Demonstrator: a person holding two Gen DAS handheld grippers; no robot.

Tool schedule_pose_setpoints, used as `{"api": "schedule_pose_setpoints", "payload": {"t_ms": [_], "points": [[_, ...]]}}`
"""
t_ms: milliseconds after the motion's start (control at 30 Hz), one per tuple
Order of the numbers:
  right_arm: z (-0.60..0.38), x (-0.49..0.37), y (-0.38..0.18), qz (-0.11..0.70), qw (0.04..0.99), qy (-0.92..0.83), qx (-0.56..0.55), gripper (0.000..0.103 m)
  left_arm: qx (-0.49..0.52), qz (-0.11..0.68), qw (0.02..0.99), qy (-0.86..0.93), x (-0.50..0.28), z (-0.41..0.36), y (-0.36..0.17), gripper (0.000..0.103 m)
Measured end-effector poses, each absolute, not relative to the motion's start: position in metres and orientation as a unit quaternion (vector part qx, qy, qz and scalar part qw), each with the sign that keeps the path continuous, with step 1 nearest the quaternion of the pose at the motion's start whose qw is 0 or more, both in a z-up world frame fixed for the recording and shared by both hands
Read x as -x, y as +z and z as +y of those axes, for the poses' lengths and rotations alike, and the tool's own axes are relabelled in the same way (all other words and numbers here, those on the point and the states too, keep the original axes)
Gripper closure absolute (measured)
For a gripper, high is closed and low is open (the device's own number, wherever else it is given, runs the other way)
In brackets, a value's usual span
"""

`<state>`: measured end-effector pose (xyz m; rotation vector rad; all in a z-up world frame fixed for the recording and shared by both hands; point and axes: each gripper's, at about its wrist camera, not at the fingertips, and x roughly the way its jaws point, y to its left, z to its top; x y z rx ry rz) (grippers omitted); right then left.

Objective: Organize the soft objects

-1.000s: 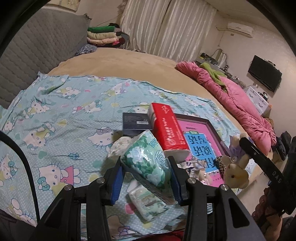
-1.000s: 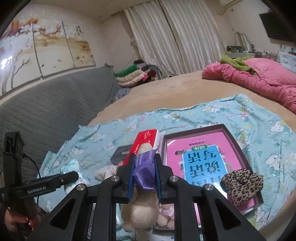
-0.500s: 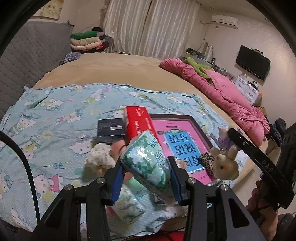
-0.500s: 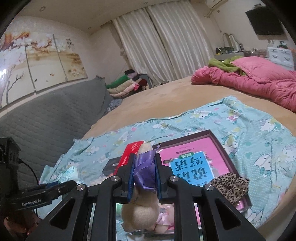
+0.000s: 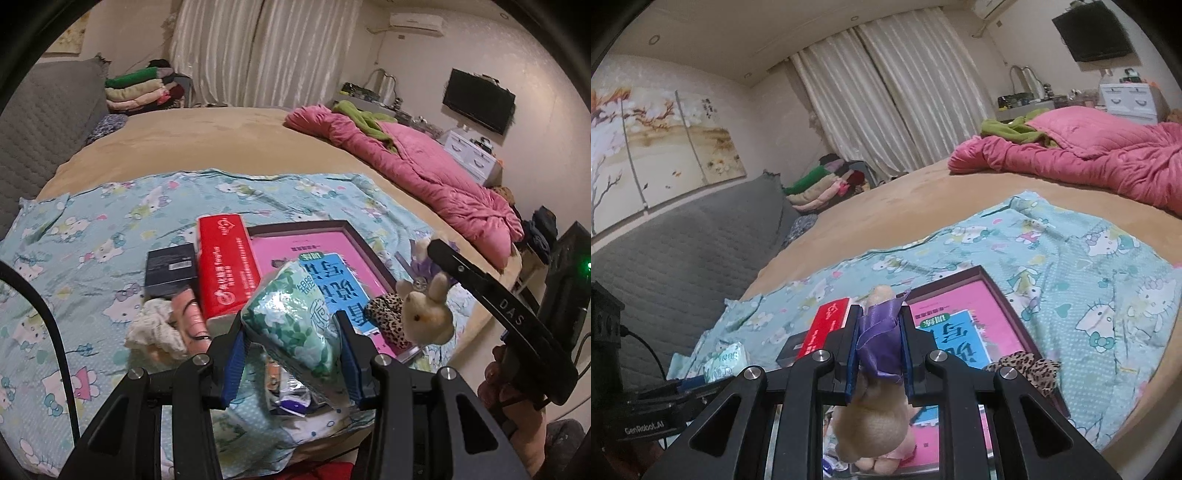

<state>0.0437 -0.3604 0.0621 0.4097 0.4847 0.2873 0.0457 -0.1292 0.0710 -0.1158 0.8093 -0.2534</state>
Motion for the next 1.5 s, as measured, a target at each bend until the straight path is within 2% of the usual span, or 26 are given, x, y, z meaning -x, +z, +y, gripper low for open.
{"api": "schedule_pose_setpoints", "payload": {"t_ms": [533,1500], "points": [[-0.398,-0.055,0.036,0.25,0.929,0.111,-0.251,0.084,0.015,0.437,0.881,-0.179,-0.075,-0.19,0.037,0.058],[-0.411,-0.064,0.011,0.275,0.925,0.082,-0.249,0.084,-0.032,0.496,0.839,-0.22,-0.107,-0.25,-0.025,0.058]]}}
